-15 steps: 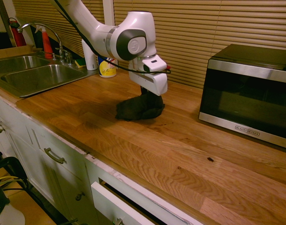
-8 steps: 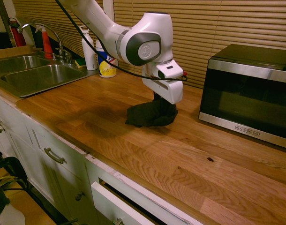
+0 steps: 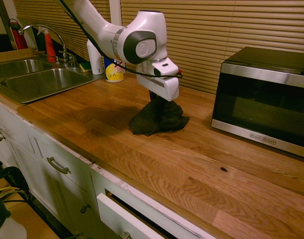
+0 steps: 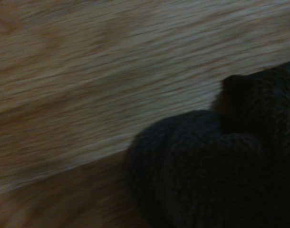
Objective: Clear the spill
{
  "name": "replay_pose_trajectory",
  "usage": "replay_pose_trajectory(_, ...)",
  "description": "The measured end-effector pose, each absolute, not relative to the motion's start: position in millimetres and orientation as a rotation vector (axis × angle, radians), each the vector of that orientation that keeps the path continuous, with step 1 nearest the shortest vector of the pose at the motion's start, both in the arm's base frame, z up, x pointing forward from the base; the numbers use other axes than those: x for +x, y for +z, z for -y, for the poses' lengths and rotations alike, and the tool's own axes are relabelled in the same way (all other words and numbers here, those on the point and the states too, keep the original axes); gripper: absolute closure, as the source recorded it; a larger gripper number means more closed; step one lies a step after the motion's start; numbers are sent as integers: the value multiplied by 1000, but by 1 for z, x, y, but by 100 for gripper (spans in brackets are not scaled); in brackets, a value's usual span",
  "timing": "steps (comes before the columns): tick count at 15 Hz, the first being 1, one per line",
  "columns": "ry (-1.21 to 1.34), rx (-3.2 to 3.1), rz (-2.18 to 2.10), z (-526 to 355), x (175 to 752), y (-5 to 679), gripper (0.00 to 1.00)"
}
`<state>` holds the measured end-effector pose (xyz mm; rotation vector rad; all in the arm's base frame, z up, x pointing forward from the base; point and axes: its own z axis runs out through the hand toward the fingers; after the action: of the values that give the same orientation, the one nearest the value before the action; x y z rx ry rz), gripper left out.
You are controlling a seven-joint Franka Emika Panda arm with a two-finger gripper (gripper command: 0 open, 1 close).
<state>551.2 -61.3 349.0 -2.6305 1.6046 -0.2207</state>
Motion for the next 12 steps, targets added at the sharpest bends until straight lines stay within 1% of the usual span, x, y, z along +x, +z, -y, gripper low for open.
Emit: replay_pose_trajectory(12,-289,-2774,-1334,-174,541,365,100)
